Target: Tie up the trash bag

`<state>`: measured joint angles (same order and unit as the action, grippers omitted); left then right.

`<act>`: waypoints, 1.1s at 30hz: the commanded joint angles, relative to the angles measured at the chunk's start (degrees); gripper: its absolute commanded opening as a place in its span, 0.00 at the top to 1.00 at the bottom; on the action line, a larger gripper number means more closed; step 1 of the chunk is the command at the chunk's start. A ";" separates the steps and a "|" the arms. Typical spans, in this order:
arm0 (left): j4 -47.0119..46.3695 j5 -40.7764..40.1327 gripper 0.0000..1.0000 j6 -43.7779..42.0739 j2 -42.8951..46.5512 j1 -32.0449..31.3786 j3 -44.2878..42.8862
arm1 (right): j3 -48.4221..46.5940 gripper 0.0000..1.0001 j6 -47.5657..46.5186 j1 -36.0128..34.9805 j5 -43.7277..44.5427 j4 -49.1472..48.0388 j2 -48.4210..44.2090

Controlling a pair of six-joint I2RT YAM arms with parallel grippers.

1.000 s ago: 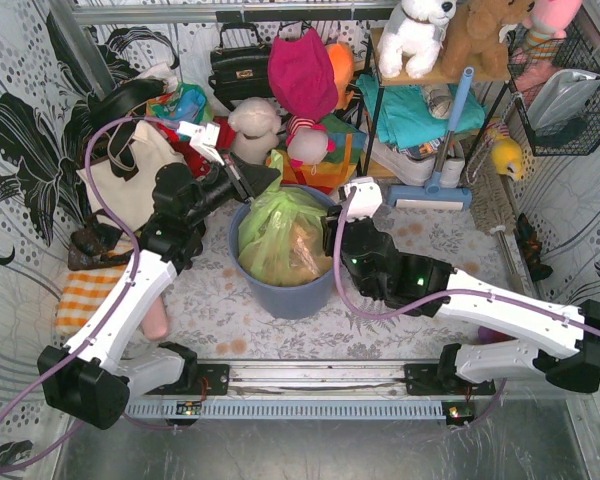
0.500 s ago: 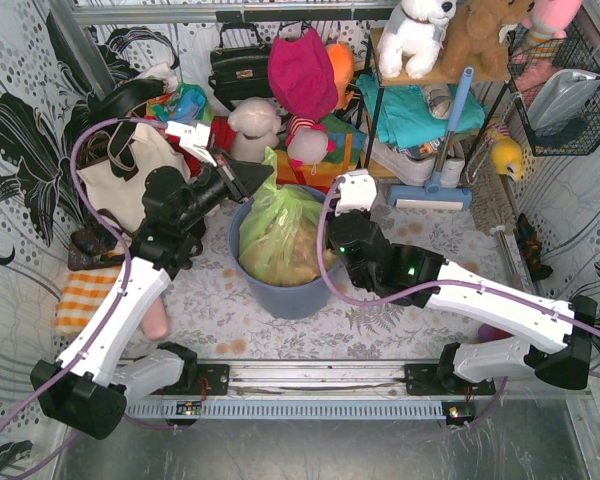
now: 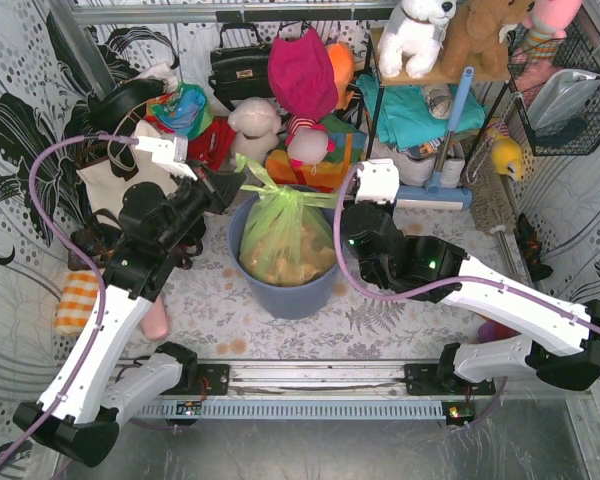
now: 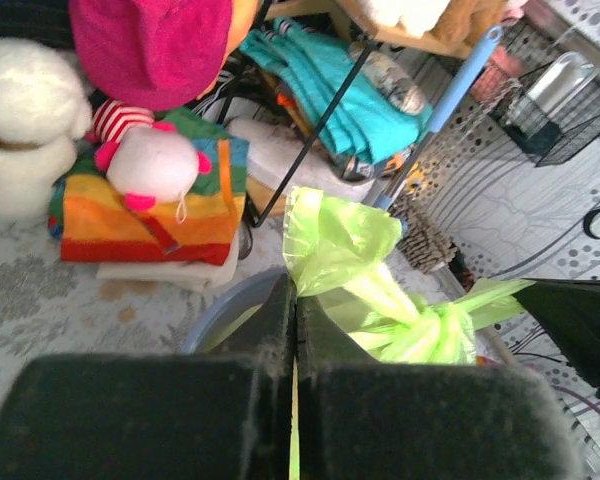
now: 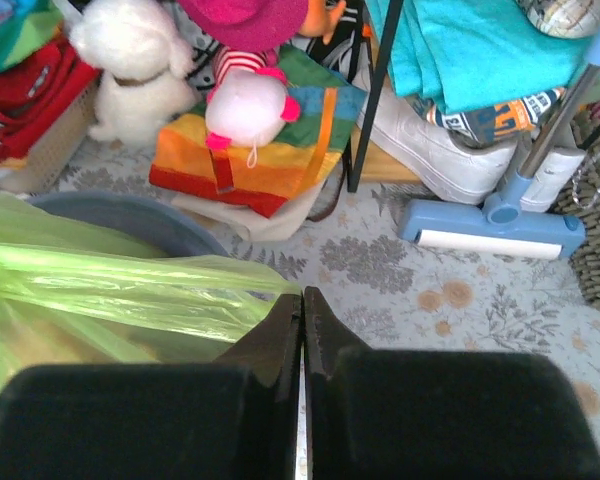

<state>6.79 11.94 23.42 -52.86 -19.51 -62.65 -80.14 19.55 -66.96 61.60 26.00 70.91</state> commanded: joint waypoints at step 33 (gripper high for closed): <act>-16.97 3.07 1.00 -2.44 -18.76 0.48 -9.08 | 15.35 0.98 -0.05 0.31 -78.50 -33.70 -11.54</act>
<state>-4.08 13.65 20.91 -70.37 -19.46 -69.69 -65.23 17.34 -66.65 -12.71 -1.45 60.69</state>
